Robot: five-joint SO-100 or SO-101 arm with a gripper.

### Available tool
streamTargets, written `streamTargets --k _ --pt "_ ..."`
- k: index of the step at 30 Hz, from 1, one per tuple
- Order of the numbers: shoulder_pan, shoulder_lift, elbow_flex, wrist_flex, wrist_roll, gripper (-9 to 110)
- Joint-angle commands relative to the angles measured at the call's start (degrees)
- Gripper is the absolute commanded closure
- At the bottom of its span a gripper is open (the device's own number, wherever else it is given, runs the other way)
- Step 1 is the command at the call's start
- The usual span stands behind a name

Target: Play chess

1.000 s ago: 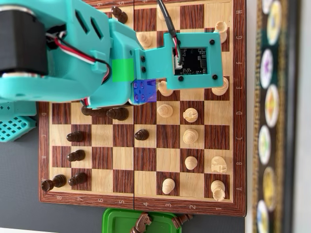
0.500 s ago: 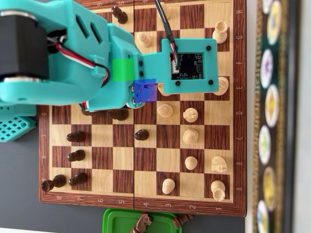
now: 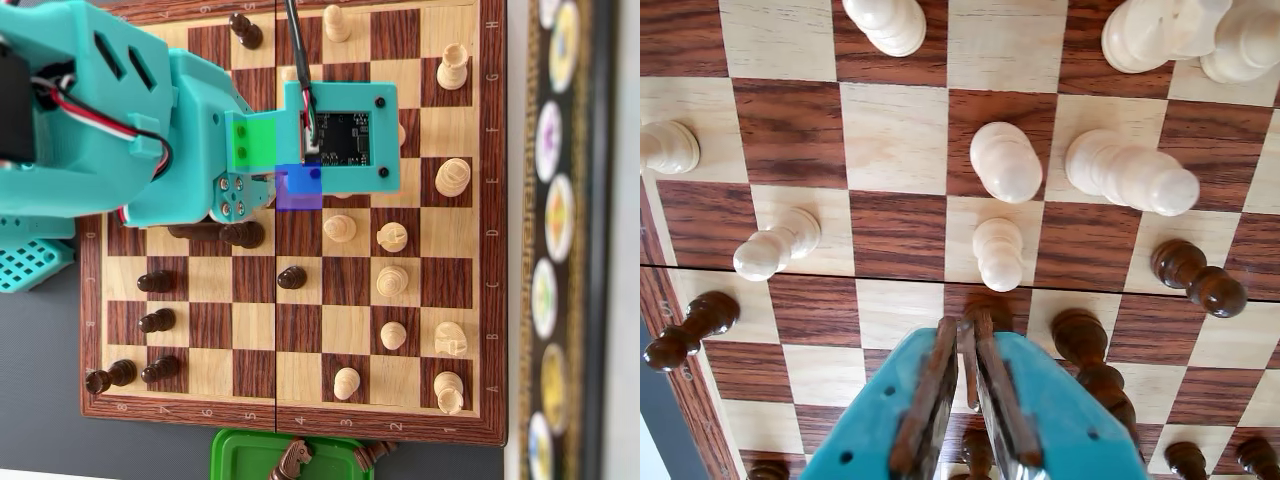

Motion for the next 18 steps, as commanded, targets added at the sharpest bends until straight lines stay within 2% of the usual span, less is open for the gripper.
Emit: streamTargets --k 1,18 --pt "-0.2 -0.6 -1.0 -0.5 0.4 96" --pt "0.7 -1.7 -2.2 -0.5 0.0 88"
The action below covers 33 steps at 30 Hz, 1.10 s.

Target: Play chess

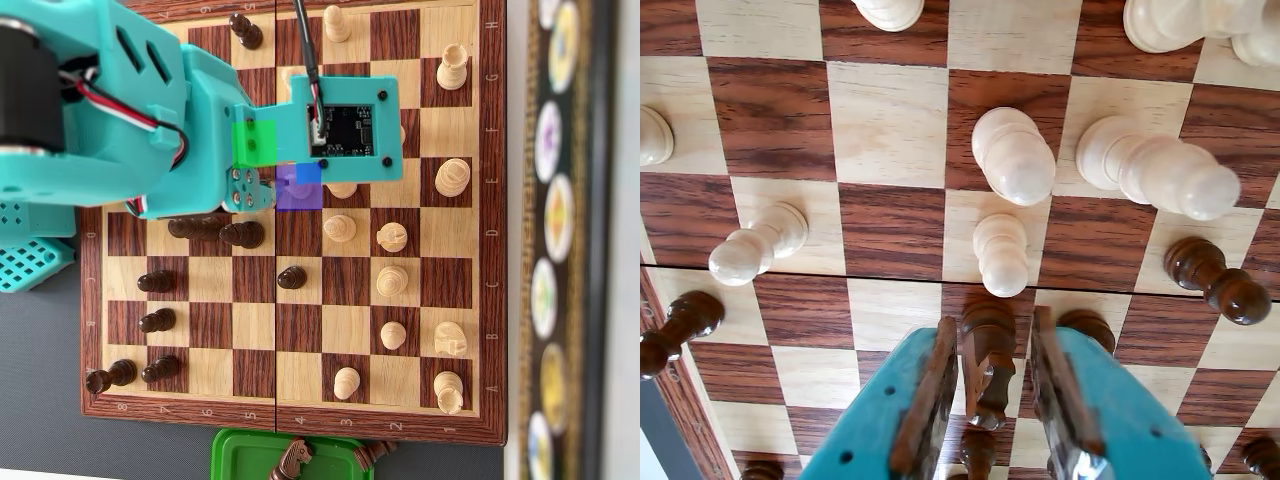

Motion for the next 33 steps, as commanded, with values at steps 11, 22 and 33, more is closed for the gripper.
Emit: streamTargets --k 11,22,33 --pt "0.7 -4.9 -5.5 -0.5 0.1 88" --pt "2.3 -7.6 -8.0 0.0 -0.3 88" --pt "2.1 -7.6 -6.6 0.1 -0.3 88"
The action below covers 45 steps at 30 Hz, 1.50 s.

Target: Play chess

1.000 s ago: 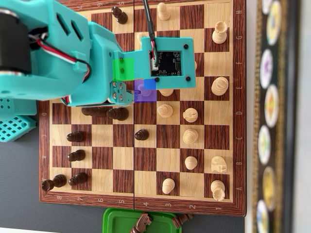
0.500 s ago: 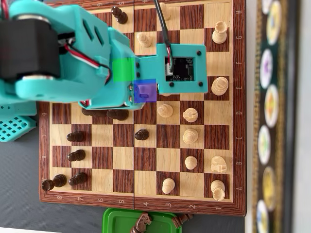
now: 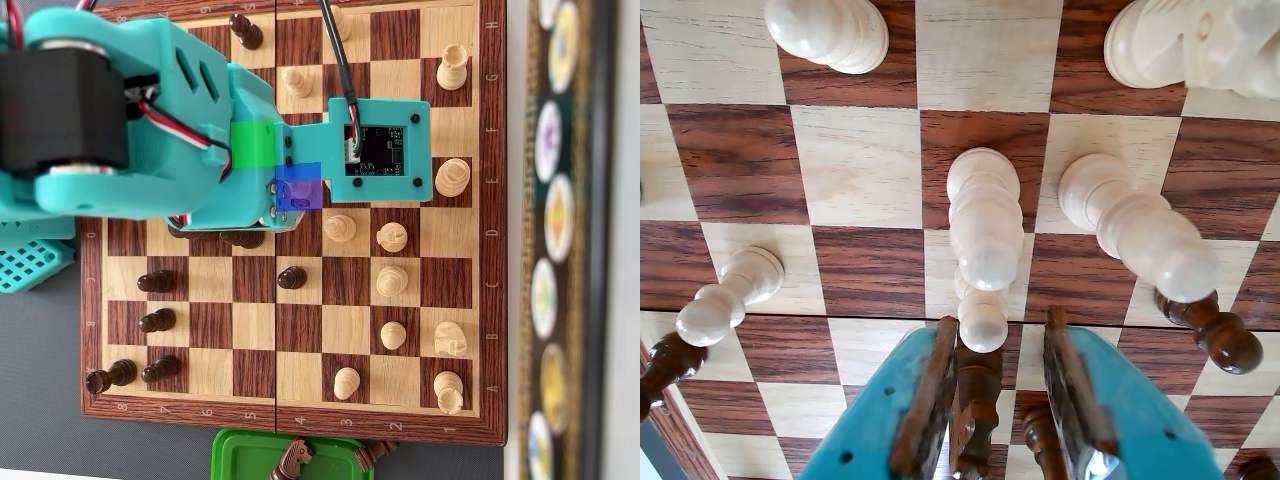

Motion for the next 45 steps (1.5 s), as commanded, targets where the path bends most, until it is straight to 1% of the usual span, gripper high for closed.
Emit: streamTargets --k 1,15,20,33,38,45 --pt "0.4 0.4 -0.7 0.1 -0.2 88" --pt "0.3 0.2 0.2 0.0 0.1 88" --pt "0.4 -3.3 -0.5 -0.4 -0.1 88" --pt "0.1 -2.8 -0.5 -0.4 -0.1 88" --pt "0.2 -2.8 -0.5 -0.2 0.2 92" --pt "0.3 -2.8 -0.5 -0.2 -0.1 93"
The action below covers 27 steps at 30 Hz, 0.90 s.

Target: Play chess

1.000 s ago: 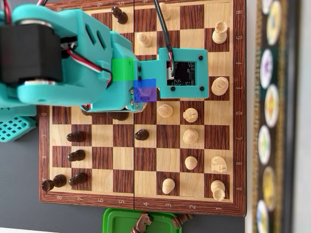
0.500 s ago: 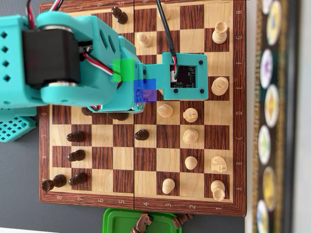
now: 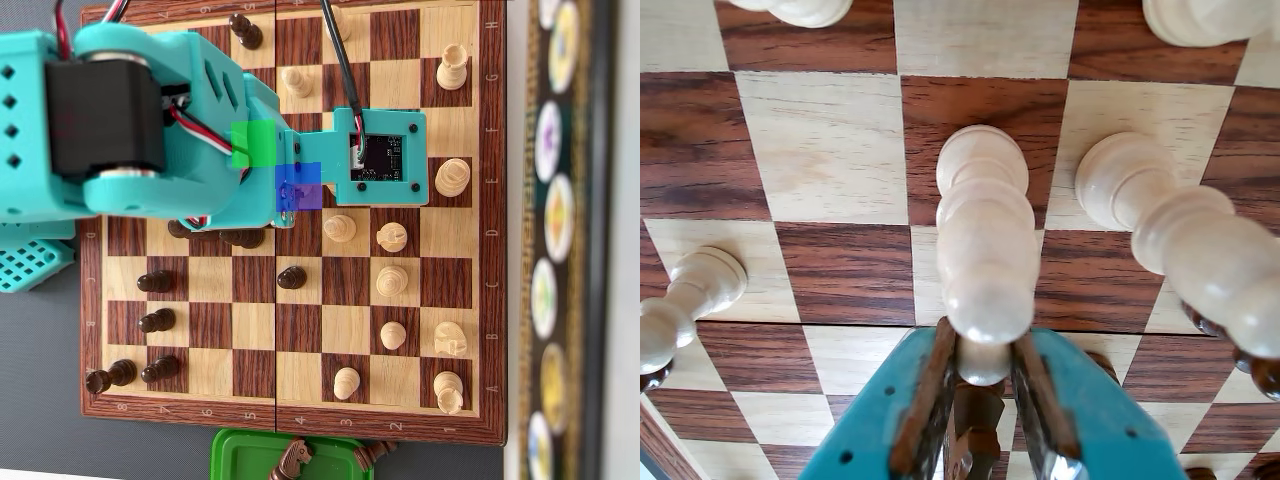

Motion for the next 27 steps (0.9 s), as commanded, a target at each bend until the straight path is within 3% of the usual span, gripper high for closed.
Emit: streamTargets --k 1,27 --pt "0.3 1.0 -1.1 -0.2 -0.1 93" --pt "-1.4 14.5 6.9 0.0 0.4 93"
